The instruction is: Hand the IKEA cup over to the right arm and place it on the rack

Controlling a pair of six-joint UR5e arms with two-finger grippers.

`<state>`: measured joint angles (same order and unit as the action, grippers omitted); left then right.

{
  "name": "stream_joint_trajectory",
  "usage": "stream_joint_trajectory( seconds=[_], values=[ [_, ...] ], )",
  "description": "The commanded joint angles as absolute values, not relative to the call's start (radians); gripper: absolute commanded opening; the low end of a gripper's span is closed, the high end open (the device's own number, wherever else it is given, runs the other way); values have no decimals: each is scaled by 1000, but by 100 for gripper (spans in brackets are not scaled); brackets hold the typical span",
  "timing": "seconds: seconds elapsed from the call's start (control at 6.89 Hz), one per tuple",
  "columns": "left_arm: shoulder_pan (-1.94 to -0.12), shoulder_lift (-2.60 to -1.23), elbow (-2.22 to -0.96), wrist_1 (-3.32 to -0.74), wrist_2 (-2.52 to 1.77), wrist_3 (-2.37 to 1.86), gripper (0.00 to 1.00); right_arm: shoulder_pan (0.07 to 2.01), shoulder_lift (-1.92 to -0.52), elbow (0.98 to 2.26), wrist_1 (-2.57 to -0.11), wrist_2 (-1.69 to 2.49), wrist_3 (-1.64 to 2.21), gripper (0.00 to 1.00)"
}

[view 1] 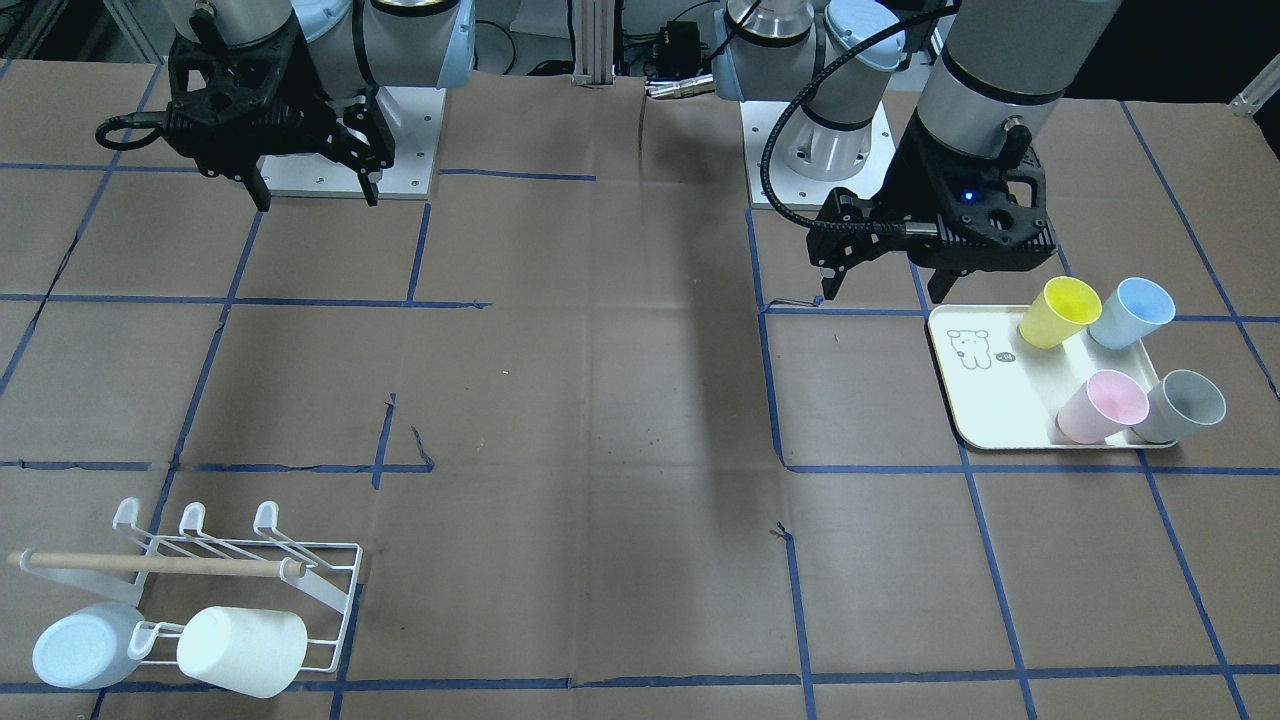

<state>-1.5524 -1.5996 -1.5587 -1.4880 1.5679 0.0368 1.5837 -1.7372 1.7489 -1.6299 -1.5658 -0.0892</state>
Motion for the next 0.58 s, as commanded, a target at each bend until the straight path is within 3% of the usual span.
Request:
stream_joint_trajectory(
  seconds=[0.0,0.44],
  values=[
    [-1552,-1600,-1559,-1488,1568,37,100,1585,-1732,1749,-1637,-1566,-91,100],
    [-1552,-1600,-1560,-1486,1568,37,100,1583,-1726,1752,-1635,-1565,-91,100]
  ],
)
